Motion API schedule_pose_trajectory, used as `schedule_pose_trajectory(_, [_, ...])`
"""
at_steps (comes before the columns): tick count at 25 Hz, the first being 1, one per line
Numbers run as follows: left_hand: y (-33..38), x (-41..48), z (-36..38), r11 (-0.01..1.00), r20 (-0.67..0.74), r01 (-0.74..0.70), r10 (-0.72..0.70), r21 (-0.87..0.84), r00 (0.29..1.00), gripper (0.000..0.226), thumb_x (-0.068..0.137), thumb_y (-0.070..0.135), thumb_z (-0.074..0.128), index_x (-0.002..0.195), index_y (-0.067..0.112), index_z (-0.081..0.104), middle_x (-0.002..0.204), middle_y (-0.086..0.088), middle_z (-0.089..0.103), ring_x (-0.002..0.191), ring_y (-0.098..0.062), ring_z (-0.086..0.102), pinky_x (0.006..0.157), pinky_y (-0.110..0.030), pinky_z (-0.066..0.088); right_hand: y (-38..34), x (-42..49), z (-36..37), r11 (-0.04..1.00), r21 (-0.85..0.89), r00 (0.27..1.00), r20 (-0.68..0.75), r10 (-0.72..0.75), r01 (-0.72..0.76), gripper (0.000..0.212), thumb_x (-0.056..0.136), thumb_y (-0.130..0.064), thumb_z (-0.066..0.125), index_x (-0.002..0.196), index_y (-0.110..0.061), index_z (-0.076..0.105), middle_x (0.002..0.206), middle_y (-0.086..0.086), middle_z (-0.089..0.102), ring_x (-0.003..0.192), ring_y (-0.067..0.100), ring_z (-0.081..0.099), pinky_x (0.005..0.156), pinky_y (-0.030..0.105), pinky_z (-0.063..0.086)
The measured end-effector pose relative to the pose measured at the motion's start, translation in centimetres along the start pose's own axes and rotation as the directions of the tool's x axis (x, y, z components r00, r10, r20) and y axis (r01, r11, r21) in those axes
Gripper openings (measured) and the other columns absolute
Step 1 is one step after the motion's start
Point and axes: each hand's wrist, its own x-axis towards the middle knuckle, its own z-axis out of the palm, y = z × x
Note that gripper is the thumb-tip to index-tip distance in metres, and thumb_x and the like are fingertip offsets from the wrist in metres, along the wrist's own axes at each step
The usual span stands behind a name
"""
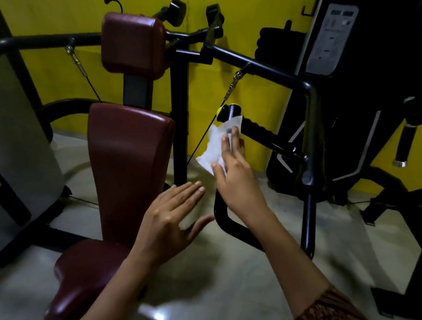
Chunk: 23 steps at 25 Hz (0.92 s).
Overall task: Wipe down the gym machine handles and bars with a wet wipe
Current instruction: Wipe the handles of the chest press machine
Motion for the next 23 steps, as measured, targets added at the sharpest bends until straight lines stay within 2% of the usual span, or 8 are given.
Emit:
schedule_pose_trajectory(2, [-0.2, -0.1, -0.7, 1.0, -0.019, 0.024, -0.024, -0.01, 1.0, 0.042, 0.088, 0.036, 0.055, 0.112, 0.003, 0.065, 0.119, -0.01, 0.062, 0.111, -0.02, 0.06, 0.096, -0.034, 0.045, 0.0, -3.0, 0.7, 0.998, -0.049, 0.999, 0.003, -0.039, 0.039, 0.053, 0.098, -0.009, 0.042, 0.146, -0.004, 0.019, 0.156, 0.008, -0.002, 0.141, 0.012, -0.003, 0.103, 0.006, 0.001])
schedule_pose_trajectory(5, [-0.1, -0.5, -1.5, 0.998, 0.017, 0.055, -0.054, -0.032, 0.998, 0.044, 0.089, 0.034, 0.052, 0.117, 0.002, 0.061, 0.124, -0.012, 0.059, 0.117, -0.015, 0.052, 0.102, -0.028, 0.039, 0.5, -8.2, 1.7, 0.975, -0.166, 0.988, 0.002, -0.152, 0.15, 0.048, 0.088, 0.001, 0.053, 0.135, 0.003, 0.042, 0.149, 0.018, 0.029, 0.136, 0.028, 0.03, 0.107, 0.03, 0.029])
schedule_pose_trajectory(8, [0.7, -0.4, -1.3, 0.999, 0.084, 0.002, 0.001, -0.034, 0.996, 0.05, 0.091, 0.038, 0.048, 0.127, 0.004, 0.051, 0.133, -0.008, 0.049, 0.124, -0.014, 0.045, 0.106, -0.03, 0.033, 2.0, -10.1, -0.3, 0.98, -0.185, 0.993, 0.099, -0.062, 0.08, 0.05, 0.087, 0.001, 0.053, 0.136, -0.008, 0.045, 0.144, 0.008, 0.041, 0.129, 0.024, 0.045, 0.105, 0.034, 0.041])
schedule_pose_trajectory(10, [1.6, -0.3, -0.5, 0.998, 0.14, -0.063, 0.067, -0.033, 0.988, 0.052, 0.093, 0.041, 0.044, 0.131, 0.005, 0.047, 0.137, -0.005, 0.043, 0.128, -0.014, 0.041, 0.108, -0.032, 0.029, 2.9, -11.3, -2.7, 0.956, -0.293, 0.996, 0.086, 0.03, -0.003, 0.043, 0.09, -0.013, 0.055, 0.133, -0.018, 0.051, 0.13, 0.008, 0.058, 0.113, 0.028, 0.058, 0.092, 0.038, 0.049])
schedule_pose_trajectory(12, [2.3, -0.3, 0.2, 0.996, 0.178, -0.088, 0.091, -0.023, 0.98, 0.051, 0.093, 0.041, 0.045, 0.131, 0.007, 0.048, 0.139, -0.004, 0.041, 0.129, -0.015, 0.04, 0.108, -0.035, 0.029, 2.8, -11.8, -4.1, 0.869, -0.494, 0.988, 0.118, 0.103, -0.032, 0.042, 0.093, -0.024, 0.049, 0.135, -0.027, 0.046, 0.12, 0.004, 0.064, 0.106, 0.028, 0.06, 0.083, 0.034, 0.048])
schedule_pose_trajectory(16, [2.3, -0.5, 0.4, 0.996, 0.167, -0.091, 0.089, 0.006, 0.982, 0.048, 0.096, 0.042, 0.036, 0.13, 0.011, 0.049, 0.138, -0.001, 0.041, 0.127, -0.015, 0.04, 0.105, -0.036, 0.029, 2.1, -10.3, -1.4, 0.933, -0.35, 0.985, 0.17, -0.018, 0.077, 0.044, 0.096, -0.023, 0.044, 0.139, -0.022, 0.04, 0.124, 0.003, 0.059, 0.108, 0.028, 0.057, 0.082, 0.036, 0.047])
schedule_pose_trajectory(19, [2.6, -0.5, 0.4, 0.996, 0.162, -0.09, 0.085, 0.025, 0.983, 0.051, 0.097, 0.046, 0.033, 0.129, 0.011, 0.051, 0.137, -0.002, 0.043, 0.125, -0.018, 0.044, 0.105, -0.035, 0.029, 2.9, -11.0, -2.2, 0.96, -0.264, 0.986, 0.16, -0.057, 0.098, 0.041, 0.093, -0.018, 0.05, 0.134, -0.016, 0.048, 0.119, 0.009, 0.062, 0.104, 0.032, 0.058, 0.079, 0.039, 0.048])
schedule_pose_trajectory(23, [3.1, -0.2, 0.4, 0.995, 0.157, -0.087, 0.08, 0.037, 0.984, 0.053, 0.096, 0.047, 0.033, 0.123, 0.007, 0.057, 0.134, -0.005, 0.045, 0.122, -0.022, 0.049, 0.107, -0.032, 0.026, 5.2, -13.2, -4.2, 0.925, -0.373, 0.995, 0.083, -0.049, 0.077, 0.029, 0.087, -0.019, 0.061, 0.116, -0.012, 0.061, 0.094, 0.009, 0.067, 0.084, 0.029, 0.063, 0.065, 0.03, 0.047])
